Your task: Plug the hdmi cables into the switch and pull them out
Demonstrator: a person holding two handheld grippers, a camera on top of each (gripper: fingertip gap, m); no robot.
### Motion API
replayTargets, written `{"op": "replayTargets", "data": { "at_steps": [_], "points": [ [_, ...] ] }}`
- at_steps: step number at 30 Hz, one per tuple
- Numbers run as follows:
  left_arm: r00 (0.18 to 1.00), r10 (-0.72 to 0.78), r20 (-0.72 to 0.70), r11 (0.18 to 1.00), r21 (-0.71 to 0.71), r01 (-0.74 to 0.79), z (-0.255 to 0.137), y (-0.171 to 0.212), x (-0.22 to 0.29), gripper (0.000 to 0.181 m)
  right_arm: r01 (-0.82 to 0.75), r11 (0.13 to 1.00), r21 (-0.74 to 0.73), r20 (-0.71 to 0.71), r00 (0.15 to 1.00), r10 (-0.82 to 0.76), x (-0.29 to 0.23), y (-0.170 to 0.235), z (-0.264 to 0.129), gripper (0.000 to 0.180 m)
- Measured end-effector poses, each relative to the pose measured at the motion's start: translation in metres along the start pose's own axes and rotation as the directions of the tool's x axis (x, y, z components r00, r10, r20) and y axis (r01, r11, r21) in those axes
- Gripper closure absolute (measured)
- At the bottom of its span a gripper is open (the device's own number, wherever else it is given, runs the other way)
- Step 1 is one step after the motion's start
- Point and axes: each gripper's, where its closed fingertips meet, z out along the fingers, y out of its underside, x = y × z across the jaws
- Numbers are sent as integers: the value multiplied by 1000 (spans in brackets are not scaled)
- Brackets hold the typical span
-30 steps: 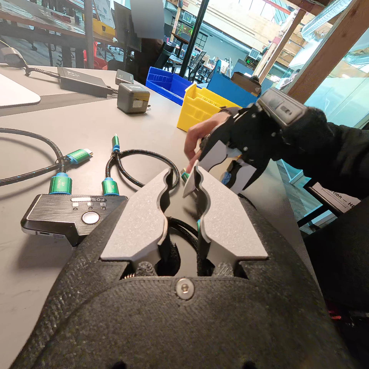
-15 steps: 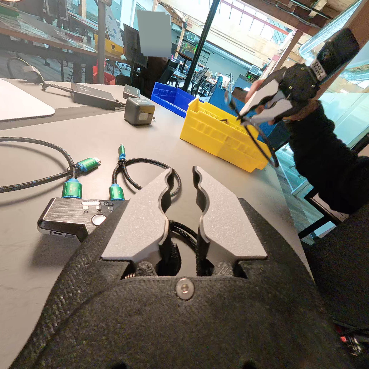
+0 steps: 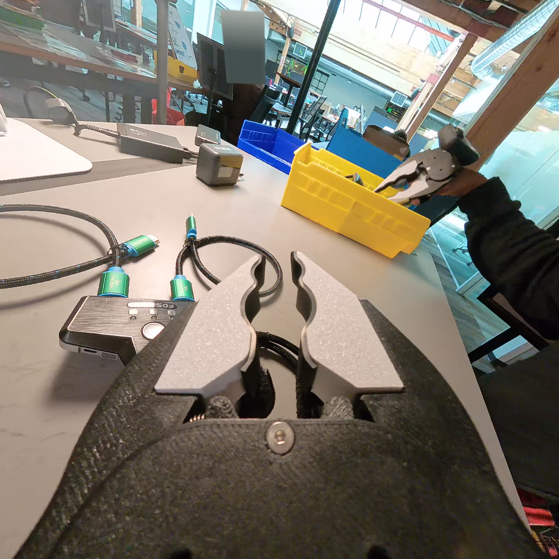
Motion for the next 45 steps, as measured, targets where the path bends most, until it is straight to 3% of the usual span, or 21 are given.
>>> {"op": "replayTargets", "data": {
  "at_steps": [2, 5, 10, 15, 17, 20, 23, 26, 33, 35, 38, 41, 45],
  "points": [
    [1000, -3, 2, 1000, -4, 3, 0, 0, -1, 164, 4, 1000, -7, -62, 998, -5, 11, -5, -13, 133],
    [1000, 0, 24, 1000, -14, 0, -2, -1, -5, 163, 24, 997, 68, -141, 990, -14, 22, -43, -38, 134],
    [982, 87, 167, 992, -102, -71, -9, 3, -27, 154, 99, 962, 256, -111, 991, -73, -32, -172, -42, 138],
    [923, 171, 344, 966, -241, -89, -24, 16, -64, 144, 103, 886, 453, 125, 976, -177, -158, -311, 7, 144],
    [910, 209, 359, 945, -312, -94, -29, 25, -73, 141, 119, 877, 465, 204, 950, -237, -201, -352, 39, 144],
    [913, 227, 339, 884, -465, -47, -35, 53, -82, 123, 208, 895, 394, 169, 941, -293, -222, -391, 99, 142],
    [873, 304, 380, 830, -556, -47, -47, 65, -97, 115, 205, 918, 341, 145, 953, -267, -226, -407, 140, 140],
    [872, 297, 388, 809, -588, -14, -54, 72, -103, 111, 74, 902, 425, 290, 933, -213, -256, -418, 135, 167],
    [921, 275, 275, 812, -579, -69, -43, 80, -90, 132, 26, 872, 488, 336, 917, -215, -268, -421, 129, 178],
    [932, 273, 239, 809, -581, -88, -40, 82, -83, 148, 31, 867, 497, 339, 913, -228, -269, -420, 128, 178],
    [947, 241, 211, 819, -568, -81, -40, 81, -79, 154, 23, 855, 519, 368, 896, -248, -266, -415, 123, 174],
    [963, 202, 176, 832, -549, -74, -44, 79, -78, 156, 36, 844, 535, 358, 895, -265, -248, -407, 121, 145],
    [957, 275, 95, 812, -555, -179, -46, 77, -73, 156, 136, 783, 607, 205, 925, -320, -225, -407, 124, 134]
  ]
}}
